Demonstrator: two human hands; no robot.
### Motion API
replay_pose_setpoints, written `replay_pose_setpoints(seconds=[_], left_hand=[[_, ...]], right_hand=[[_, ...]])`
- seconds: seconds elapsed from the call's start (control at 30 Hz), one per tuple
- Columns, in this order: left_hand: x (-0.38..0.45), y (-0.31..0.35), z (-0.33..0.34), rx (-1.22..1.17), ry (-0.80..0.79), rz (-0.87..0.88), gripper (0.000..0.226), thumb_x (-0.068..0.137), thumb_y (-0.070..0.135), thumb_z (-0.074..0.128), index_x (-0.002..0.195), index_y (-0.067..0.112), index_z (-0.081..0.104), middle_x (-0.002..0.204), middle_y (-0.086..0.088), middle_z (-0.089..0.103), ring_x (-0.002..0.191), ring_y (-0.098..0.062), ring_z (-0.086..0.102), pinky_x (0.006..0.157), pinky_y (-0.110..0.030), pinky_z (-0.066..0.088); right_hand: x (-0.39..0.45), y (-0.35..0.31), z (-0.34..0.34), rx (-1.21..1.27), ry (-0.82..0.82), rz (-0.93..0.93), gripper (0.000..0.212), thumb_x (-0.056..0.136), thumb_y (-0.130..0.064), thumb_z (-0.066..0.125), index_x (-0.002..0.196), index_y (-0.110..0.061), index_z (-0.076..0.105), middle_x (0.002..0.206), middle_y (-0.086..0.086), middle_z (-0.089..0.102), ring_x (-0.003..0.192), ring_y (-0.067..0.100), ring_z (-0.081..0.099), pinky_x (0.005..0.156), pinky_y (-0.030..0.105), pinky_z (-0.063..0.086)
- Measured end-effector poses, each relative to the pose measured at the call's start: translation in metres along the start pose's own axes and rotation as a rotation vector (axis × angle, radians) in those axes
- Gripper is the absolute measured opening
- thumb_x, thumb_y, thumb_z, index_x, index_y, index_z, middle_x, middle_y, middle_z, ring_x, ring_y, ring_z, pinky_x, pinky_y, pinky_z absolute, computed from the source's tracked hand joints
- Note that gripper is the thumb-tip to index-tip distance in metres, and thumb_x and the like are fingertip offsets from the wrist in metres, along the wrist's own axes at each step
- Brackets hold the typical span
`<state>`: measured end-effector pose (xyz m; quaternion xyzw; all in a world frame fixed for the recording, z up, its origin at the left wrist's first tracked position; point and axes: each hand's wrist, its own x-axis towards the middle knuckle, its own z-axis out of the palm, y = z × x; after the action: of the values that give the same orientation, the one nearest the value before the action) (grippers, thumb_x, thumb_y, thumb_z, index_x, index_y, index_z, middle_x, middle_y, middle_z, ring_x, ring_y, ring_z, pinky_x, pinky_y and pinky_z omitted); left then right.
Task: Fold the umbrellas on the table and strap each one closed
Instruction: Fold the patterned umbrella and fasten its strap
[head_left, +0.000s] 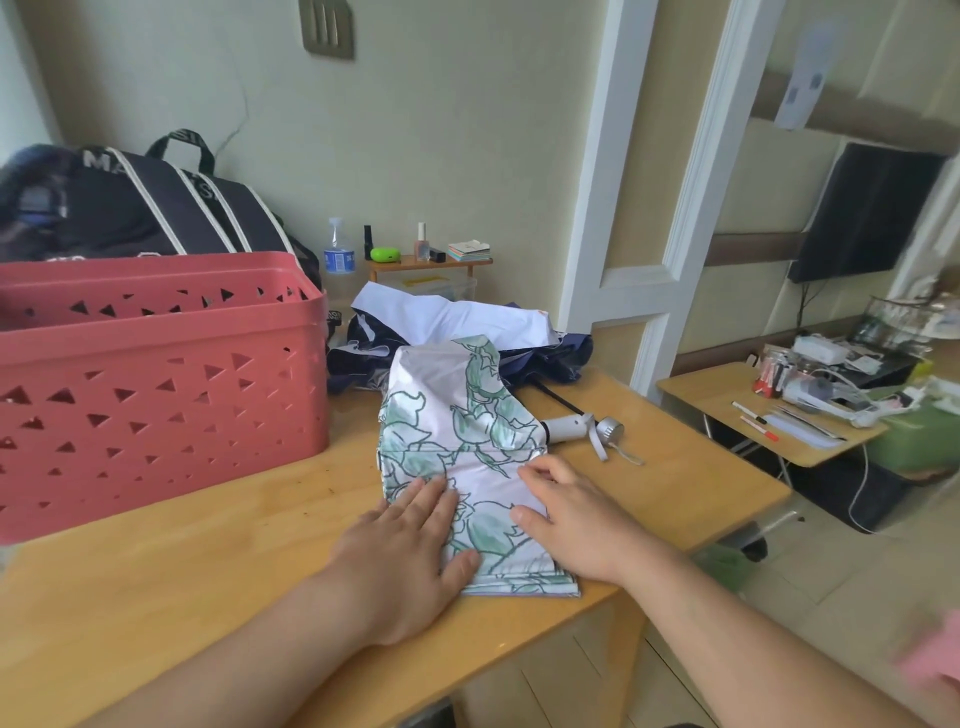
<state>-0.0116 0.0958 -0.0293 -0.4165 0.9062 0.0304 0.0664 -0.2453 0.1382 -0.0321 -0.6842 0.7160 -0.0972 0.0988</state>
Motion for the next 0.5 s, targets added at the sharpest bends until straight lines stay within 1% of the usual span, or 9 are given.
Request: replay_pose_setpoints(seconds=[0.07, 0.13, 0.2, 0.23, 0.27, 0.3, 0.33, 0.4, 0.5], left_hand=[[-0.001, 0.003, 0.000, 0.019, -0.018, -0.011, 0.083, 0.100, 0.071, 0.006, 0.165, 0.022, -0.012, 0.172, 0.004, -0.020, 0.158, -0.014, -0.019, 0.130, -0.039, 0.000], [0.000, 0.003, 0.000, 0.032, -0.029, -0.013, 0.081, 0.102, 0.069, 0.006, 0.165, 0.021, -0.013, 0.171, 0.003, -0.021, 0.158, -0.016, -0.019, 0.130, -0.041, 0.001], [0.002, 0.002, 0.001, 0.036, -0.026, -0.011, 0.081, 0.102, 0.070, 0.006, 0.164, 0.021, -0.014, 0.171, 0.003, -0.022, 0.158, -0.016, -0.020, 0.130, -0.042, 0.001], [0.002, 0.002, 0.002, 0.038, -0.023, -0.011, 0.081, 0.102, 0.070, 0.006, 0.164, 0.022, -0.014, 0.171, 0.003, -0.022, 0.158, -0.016, -0.020, 0.130, -0.042, 0.001], [0.002, 0.003, 0.002, 0.035, -0.019, -0.012, 0.081, 0.102, 0.070, 0.007, 0.164, 0.022, -0.014, 0.171, 0.004, -0.022, 0.157, -0.015, -0.021, 0.130, -0.042, 0.001], [0.002, 0.003, 0.002, 0.022, -0.018, -0.009, 0.081, 0.102, 0.070, 0.008, 0.164, 0.023, -0.014, 0.171, 0.005, -0.022, 0.157, -0.014, -0.022, 0.130, -0.041, -0.001], [0.000, 0.001, 0.003, 0.004, -0.021, 0.002, 0.081, 0.102, 0.070, 0.009, 0.164, 0.024, -0.014, 0.171, 0.006, -0.022, 0.156, -0.012, -0.023, 0.130, -0.040, -0.002], [-0.005, -0.008, 0.001, -0.029, -0.042, 0.031, 0.085, 0.099, 0.075, 0.012, 0.164, 0.027, -0.014, 0.170, 0.010, -0.023, 0.155, -0.008, -0.024, 0.129, -0.038, -0.005], [-0.017, -0.028, -0.017, -0.048, -0.148, 0.048, 0.087, 0.097, 0.080, 0.018, 0.165, 0.034, -0.010, 0.170, 0.016, -0.019, 0.156, -0.005, -0.017, 0.129, -0.034, -0.003]], right_hand=[[0.004, 0.001, -0.005, 0.004, -0.045, 0.025, 0.059, 0.107, -0.049, 0.042, 0.157, -0.019, 0.036, 0.161, -0.010, 0.023, 0.141, 0.019, 0.039, 0.117, 0.040, 0.035], [0.009, -0.007, -0.015, -0.035, -0.059, 0.054, 0.042, 0.106, -0.031, 0.043, 0.145, -0.018, 0.050, 0.156, -0.005, 0.034, 0.136, 0.024, 0.047, 0.112, 0.043, 0.042], [0.015, -0.026, -0.019, -0.099, 0.078, 0.048, 0.035, 0.098, -0.014, 0.042, 0.128, -0.016, 0.060, 0.140, 0.003, 0.052, 0.125, 0.029, 0.056, 0.103, 0.045, 0.049], [0.017, -0.037, -0.016, -0.103, 0.170, 0.002, 0.036, 0.098, -0.012, 0.044, 0.131, -0.014, 0.059, 0.139, 0.005, 0.055, 0.127, 0.029, 0.055, 0.104, 0.045, 0.048], [0.016, -0.047, -0.010, -0.089, 0.221, -0.070, 0.039, 0.102, -0.016, 0.044, 0.140, -0.013, 0.053, 0.146, 0.004, 0.052, 0.134, 0.027, 0.049, 0.109, 0.045, 0.044], [0.014, -0.056, -0.003, -0.079, 0.196, -0.140, 0.046, 0.106, -0.025, 0.041, 0.151, -0.015, 0.042, 0.158, 0.002, 0.040, 0.146, 0.023, 0.036, 0.117, 0.046, 0.036], [0.009, -0.062, 0.004, -0.082, 0.098, -0.170, 0.054, 0.109, -0.038, 0.034, 0.161, -0.021, 0.028, 0.170, -0.006, 0.019, 0.156, 0.018, 0.016, 0.124, 0.049, 0.024], [0.002, -0.055, 0.015, -0.120, -0.116, -0.098, 0.069, 0.107, -0.060, 0.019, 0.166, -0.032, -0.002, 0.168, -0.023, -0.023, 0.156, 0.009, -0.020, 0.129, 0.050, -0.001], [-0.003, -0.032, 0.010, -0.169, -0.185, 0.016, 0.074, 0.102, -0.071, 0.011, 0.163, -0.038, -0.015, 0.160, -0.028, -0.036, 0.153, 0.007, -0.029, 0.127, 0.053, -0.006]])
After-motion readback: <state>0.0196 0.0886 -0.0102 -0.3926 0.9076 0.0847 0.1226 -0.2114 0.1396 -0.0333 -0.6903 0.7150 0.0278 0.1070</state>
